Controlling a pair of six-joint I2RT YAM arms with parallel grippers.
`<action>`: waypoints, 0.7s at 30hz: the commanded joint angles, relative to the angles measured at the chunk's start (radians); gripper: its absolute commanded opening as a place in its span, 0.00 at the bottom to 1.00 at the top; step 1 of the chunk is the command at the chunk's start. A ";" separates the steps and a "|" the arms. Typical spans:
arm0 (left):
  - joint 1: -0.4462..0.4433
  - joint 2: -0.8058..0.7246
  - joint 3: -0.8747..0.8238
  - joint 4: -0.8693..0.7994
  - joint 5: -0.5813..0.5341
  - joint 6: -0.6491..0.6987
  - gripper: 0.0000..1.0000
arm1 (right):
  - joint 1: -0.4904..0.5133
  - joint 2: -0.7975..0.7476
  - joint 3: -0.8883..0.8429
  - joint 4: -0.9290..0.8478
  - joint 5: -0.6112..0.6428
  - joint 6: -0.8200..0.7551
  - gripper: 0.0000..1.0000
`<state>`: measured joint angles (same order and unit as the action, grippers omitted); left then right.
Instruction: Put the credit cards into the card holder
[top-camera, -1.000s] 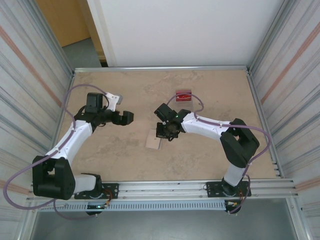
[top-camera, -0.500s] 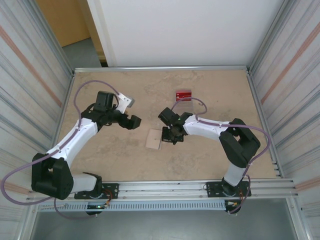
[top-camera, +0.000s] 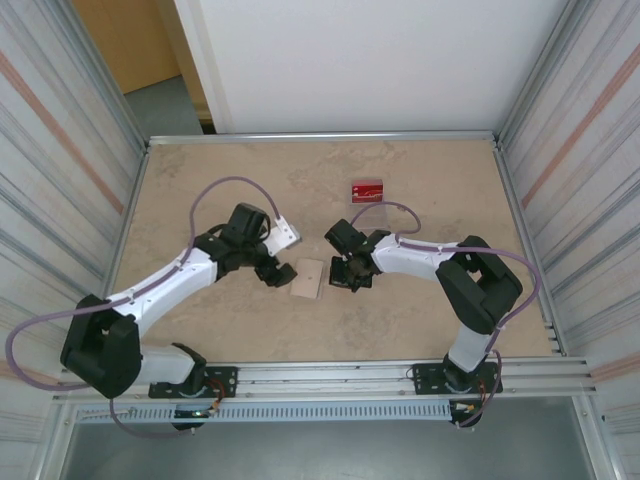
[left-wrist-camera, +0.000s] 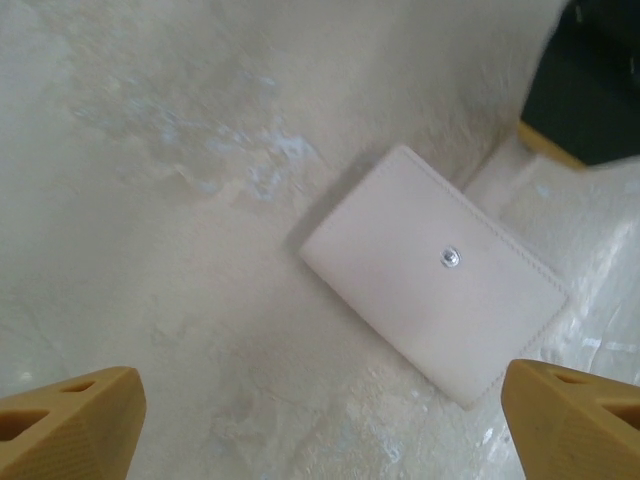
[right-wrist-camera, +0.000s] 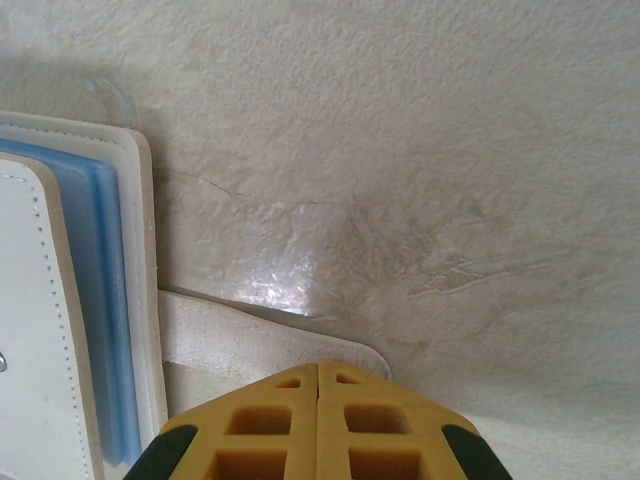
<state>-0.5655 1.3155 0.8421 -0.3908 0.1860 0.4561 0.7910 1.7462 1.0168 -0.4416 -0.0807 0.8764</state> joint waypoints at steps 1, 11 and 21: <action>-0.051 0.022 -0.059 0.057 -0.054 0.114 0.94 | -0.008 -0.002 -0.027 0.014 -0.011 0.026 0.00; -0.158 0.092 -0.110 0.152 -0.158 0.239 0.96 | -0.014 -0.009 -0.063 0.044 -0.014 0.031 0.00; -0.191 0.130 -0.135 0.224 -0.212 0.255 0.99 | -0.016 -0.013 -0.075 0.060 -0.019 0.027 0.00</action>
<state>-0.7376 1.4353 0.7193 -0.2005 -0.0036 0.6838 0.7830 1.7325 0.9737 -0.3553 -0.1062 0.8833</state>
